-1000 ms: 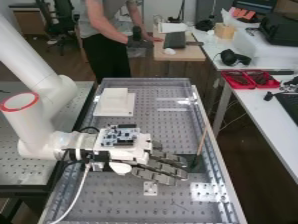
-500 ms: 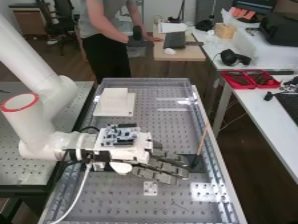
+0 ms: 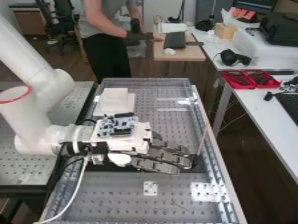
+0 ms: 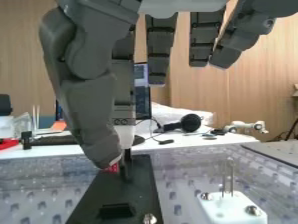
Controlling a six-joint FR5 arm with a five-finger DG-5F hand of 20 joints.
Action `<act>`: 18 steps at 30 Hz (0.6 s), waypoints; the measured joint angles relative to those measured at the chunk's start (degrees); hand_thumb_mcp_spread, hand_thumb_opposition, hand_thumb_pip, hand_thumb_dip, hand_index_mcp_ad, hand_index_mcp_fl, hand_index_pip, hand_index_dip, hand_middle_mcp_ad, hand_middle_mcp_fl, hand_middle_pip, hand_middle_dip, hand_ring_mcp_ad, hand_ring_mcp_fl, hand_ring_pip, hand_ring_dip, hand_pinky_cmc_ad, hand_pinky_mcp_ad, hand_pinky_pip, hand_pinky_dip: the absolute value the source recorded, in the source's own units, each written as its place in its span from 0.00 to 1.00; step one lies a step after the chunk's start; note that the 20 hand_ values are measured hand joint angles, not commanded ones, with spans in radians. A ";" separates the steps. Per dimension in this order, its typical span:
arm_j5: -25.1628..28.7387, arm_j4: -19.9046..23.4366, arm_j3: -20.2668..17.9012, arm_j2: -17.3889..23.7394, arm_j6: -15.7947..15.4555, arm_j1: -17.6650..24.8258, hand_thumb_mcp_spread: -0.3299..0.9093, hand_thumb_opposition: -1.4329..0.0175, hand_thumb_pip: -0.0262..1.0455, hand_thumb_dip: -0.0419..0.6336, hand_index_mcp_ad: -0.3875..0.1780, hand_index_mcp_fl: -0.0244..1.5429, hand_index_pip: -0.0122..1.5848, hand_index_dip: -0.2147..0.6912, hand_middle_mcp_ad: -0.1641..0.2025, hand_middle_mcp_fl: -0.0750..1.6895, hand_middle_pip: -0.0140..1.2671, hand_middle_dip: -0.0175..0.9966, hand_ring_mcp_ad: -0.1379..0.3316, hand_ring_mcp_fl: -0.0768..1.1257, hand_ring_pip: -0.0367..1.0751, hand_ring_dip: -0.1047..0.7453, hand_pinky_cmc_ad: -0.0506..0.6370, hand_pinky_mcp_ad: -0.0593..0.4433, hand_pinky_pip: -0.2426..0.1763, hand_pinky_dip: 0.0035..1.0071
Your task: Grab the pcb board and place it in the clear container
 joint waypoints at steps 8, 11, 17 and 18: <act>-0.76 1.28 -2.13 4.21 1.05 0.46 0.81 0.37 0.41 0.40 0.39 0.48 0.78 0.35 0.52 0.19 0.10 0.20 0.68 0.14 0.11 0.18 0.55 0.42 0.45 0.19; -1.18 1.90 -3.02 6.47 1.90 1.19 0.81 0.36 0.41 0.40 0.39 0.48 0.78 0.35 0.52 0.19 0.10 0.20 0.68 0.14 0.11 0.18 0.55 0.42 0.45 0.19; -2.11 2.15 -4.03 10.70 3.82 4.21 0.81 0.36 0.41 0.40 0.39 0.48 0.77 0.36 0.52 0.19 0.11 0.20 0.68 0.14 0.11 0.18 0.55 0.42 0.45 0.19; -2.26 1.98 -4.03 11.25 4.30 4.97 0.81 0.36 0.41 0.40 0.39 0.49 0.77 0.36 0.52 0.19 0.10 0.20 0.68 0.14 0.11 0.18 0.55 0.42 0.45 0.19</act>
